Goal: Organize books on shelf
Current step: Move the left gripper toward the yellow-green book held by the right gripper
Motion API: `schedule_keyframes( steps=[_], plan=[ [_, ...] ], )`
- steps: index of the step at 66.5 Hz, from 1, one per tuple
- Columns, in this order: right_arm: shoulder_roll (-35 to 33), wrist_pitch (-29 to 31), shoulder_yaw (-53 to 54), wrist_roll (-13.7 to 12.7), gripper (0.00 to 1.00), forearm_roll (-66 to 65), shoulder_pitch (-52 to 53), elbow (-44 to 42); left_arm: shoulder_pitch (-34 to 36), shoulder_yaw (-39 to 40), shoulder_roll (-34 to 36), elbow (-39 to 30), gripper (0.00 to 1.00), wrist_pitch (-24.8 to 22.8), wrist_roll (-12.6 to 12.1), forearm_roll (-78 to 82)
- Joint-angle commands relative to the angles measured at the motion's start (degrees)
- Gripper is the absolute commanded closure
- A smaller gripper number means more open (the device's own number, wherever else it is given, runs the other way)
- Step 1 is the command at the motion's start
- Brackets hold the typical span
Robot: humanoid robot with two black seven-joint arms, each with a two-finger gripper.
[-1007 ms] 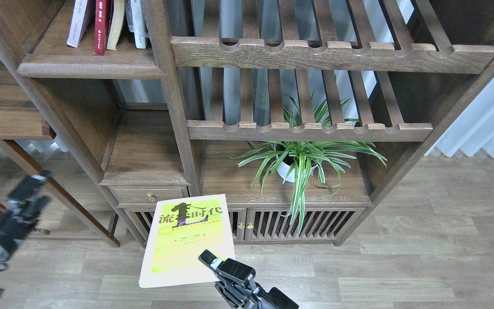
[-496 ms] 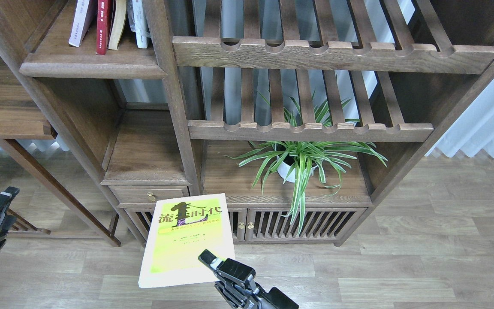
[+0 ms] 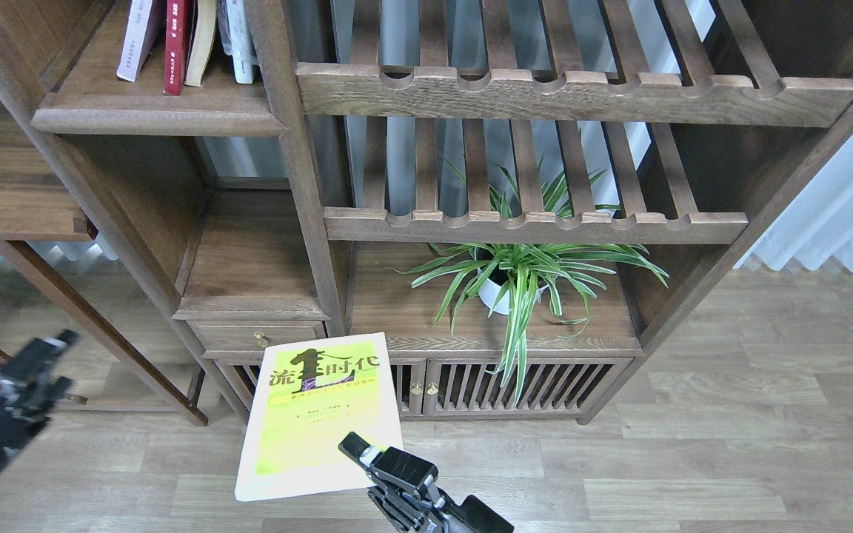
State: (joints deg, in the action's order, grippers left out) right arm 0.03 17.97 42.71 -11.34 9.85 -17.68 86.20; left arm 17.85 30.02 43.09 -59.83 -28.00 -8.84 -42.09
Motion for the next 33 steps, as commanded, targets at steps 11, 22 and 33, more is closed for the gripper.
schedule_keyframes(
  steps=[11,22,33],
  plan=[
    [-0.03,0.57,-1.84,-1.05,0.94,0.35,4.06,-0.77,9.48,-13.15,2.62,-5.47,0.02,0.00,-1.00,-0.54],
    [-0.03,0.92,-1.84,-2.02,0.94,0.44,5.38,-1.74,7.81,-13.50,2.35,-8.81,0.01,0.00,-0.21,-0.72],
    [-0.03,1.01,-1.22,-2.46,0.94,0.70,5.55,-3.05,7.28,-12.89,-0.28,-10.75,0.00,0.00,4.87,-4.76]
  ],
)
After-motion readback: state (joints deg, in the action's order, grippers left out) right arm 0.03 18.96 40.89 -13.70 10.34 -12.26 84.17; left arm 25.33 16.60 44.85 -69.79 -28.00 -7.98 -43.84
